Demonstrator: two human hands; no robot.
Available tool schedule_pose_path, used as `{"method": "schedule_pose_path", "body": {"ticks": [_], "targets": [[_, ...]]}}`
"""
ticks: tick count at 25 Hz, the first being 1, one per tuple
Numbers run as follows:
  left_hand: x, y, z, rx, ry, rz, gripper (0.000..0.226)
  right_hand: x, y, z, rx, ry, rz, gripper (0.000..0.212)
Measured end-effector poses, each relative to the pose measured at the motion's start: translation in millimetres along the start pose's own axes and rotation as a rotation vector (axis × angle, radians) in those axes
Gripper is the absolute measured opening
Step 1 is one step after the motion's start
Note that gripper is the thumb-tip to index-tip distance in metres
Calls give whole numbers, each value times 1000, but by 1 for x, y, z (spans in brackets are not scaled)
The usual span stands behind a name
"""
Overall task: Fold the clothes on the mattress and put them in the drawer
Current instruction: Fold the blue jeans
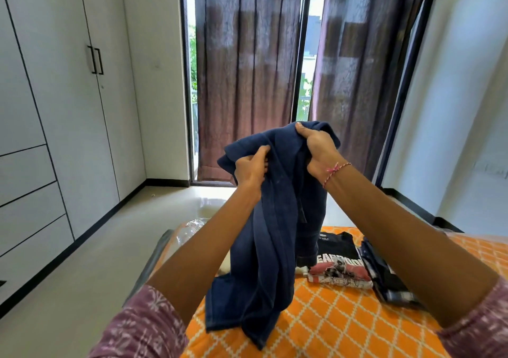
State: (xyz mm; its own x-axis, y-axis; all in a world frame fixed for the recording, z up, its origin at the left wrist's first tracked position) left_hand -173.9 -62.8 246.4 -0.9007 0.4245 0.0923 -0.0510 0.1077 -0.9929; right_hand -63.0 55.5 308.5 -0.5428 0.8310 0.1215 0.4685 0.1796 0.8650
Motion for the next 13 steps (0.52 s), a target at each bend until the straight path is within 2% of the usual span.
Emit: {"method": "schedule_pose_path", "body": {"ticks": [3, 6, 8, 10, 13], "targets": [[-2, -12, 21, 107, -129, -98, 31, -5, -14, -17, 23, 57, -47, 23], [-3, -20, 22, 85, -70, -101, 29, -11, -19, -28, 32, 104, -58, 23], [1, -15, 33, -3, 14, -4, 25, -8, -11, -12, 11, 31, -36, 23], [6, -2, 61, -197, 83, 113, 20, -1, 0, 14, -6, -46, -20, 15], [6, 43, 109, -426, 66, 229, 19, 0, -2, 32, 61, -76, -65, 20]]}}
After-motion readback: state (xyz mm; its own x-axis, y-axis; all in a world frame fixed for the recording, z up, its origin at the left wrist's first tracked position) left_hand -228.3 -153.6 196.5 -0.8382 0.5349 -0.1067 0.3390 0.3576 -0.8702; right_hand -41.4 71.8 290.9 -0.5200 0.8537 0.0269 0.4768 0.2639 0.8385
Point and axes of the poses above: each hand's wrist, its own x-axis towards the middle knuckle, its own z-axis out of the back of the hand, y = z × x, the point moved 10 cm from there along x, towards the middle knuckle, and after that the axes turned 11 degrees about x, right-handed, at the moved point
